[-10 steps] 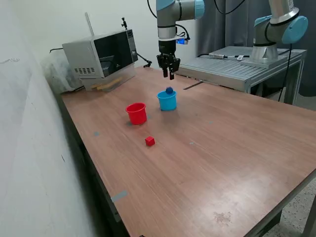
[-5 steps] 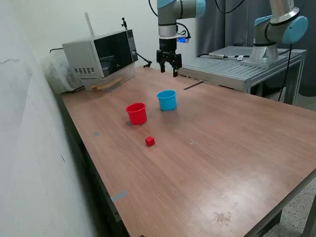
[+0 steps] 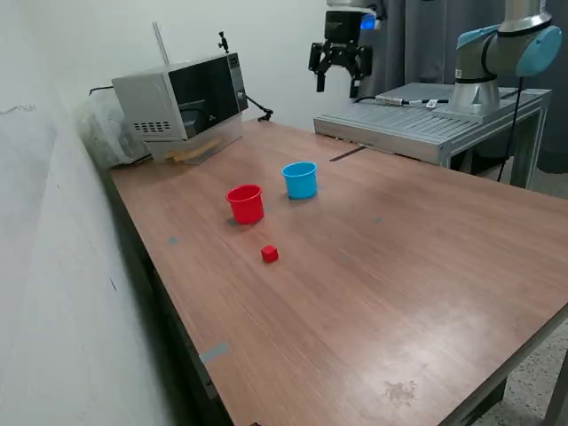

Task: Place red objects in the red bin, and blue objects in the blue bin.

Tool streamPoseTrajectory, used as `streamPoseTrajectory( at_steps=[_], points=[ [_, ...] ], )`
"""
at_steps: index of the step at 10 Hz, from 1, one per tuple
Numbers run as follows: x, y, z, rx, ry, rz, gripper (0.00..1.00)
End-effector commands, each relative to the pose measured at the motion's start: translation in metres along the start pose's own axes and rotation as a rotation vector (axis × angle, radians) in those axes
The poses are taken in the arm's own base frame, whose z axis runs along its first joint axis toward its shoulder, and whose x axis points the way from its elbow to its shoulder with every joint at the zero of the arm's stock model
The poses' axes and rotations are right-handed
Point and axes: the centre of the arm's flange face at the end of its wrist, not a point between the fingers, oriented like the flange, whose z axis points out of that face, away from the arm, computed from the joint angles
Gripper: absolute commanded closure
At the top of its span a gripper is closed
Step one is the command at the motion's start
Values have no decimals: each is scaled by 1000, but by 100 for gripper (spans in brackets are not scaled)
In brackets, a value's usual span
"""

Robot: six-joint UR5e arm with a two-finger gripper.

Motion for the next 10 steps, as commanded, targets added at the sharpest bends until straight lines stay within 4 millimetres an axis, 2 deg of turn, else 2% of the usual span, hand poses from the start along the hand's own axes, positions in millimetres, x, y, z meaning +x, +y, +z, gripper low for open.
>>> streamPoseTrajectory(
  at_steps=[1,4,6,7,8,9,10],
  points=[
    [111,7,-78,-94,21,-166,0],
    [97,89,-76,-145,16,-48,0],
    [87,141,-57,-164,7,21,0],
    [83,159,-28,-139,10,73,0],
    [82,168,7,-107,8,100,0],
    [86,178,54,-81,10,114,0],
    [87,183,85,-56,14,137,0]
  ],
)
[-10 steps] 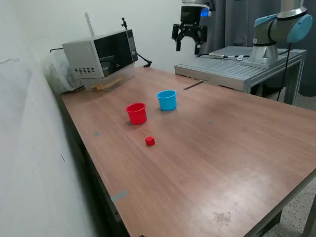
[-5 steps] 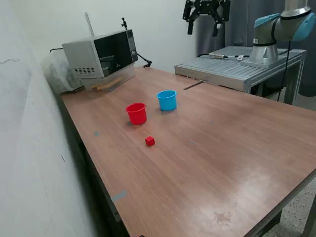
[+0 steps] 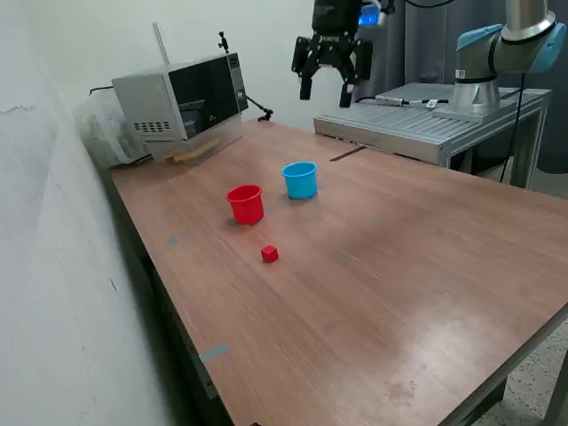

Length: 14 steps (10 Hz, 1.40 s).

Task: Place red objects in the red bin, and blue objects in the blue bin.

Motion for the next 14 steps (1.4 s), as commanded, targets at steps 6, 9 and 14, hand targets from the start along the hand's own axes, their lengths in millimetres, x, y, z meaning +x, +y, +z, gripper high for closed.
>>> streamPoseTrajectory(
  at_steps=[6,9,14],
  points=[
    [9,52,211,57,-4,178,0],
    [7,58,248,27,6,192,0],
    [-59,48,282,13,15,127,0]
  ],
)
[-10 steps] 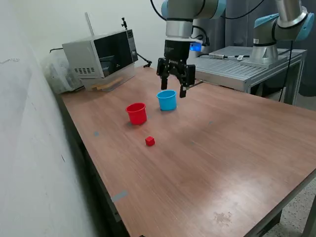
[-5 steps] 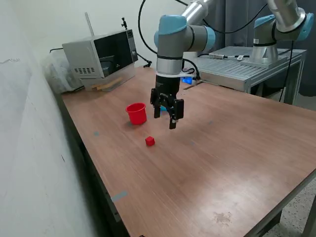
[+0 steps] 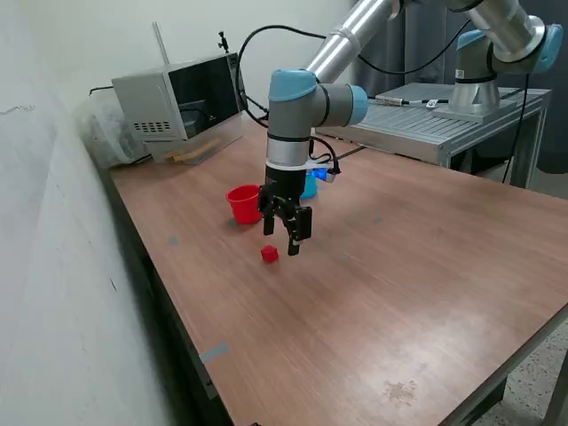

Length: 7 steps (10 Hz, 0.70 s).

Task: Place red objects in the red bin, and blue objects in the blue bin.

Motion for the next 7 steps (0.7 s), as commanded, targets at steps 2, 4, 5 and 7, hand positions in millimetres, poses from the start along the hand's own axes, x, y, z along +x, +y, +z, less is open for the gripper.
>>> streamPoseTrajectory(
  at_steps=[2,4,5,7],
  points=[
    [-38,2,15,-15,9,-70,0],
    [-36,-2,19,-9,26,-76,0],
    [-35,-3,21,-14,29,-91,0],
    [-35,-6,33,-5,31,-125,0]
  ],
)
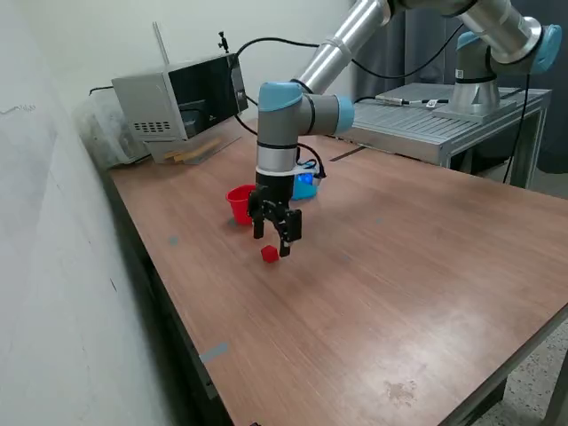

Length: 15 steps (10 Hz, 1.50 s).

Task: Place red objects in the red bin, and blue objects in the blue bin.

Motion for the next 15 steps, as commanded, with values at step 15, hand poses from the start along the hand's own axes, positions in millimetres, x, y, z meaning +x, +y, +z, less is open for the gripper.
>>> streamPoseTrajectory(
  at_steps=[15],
  points=[
    [-30,0,21,-13,24,-84,0]
  ],
)
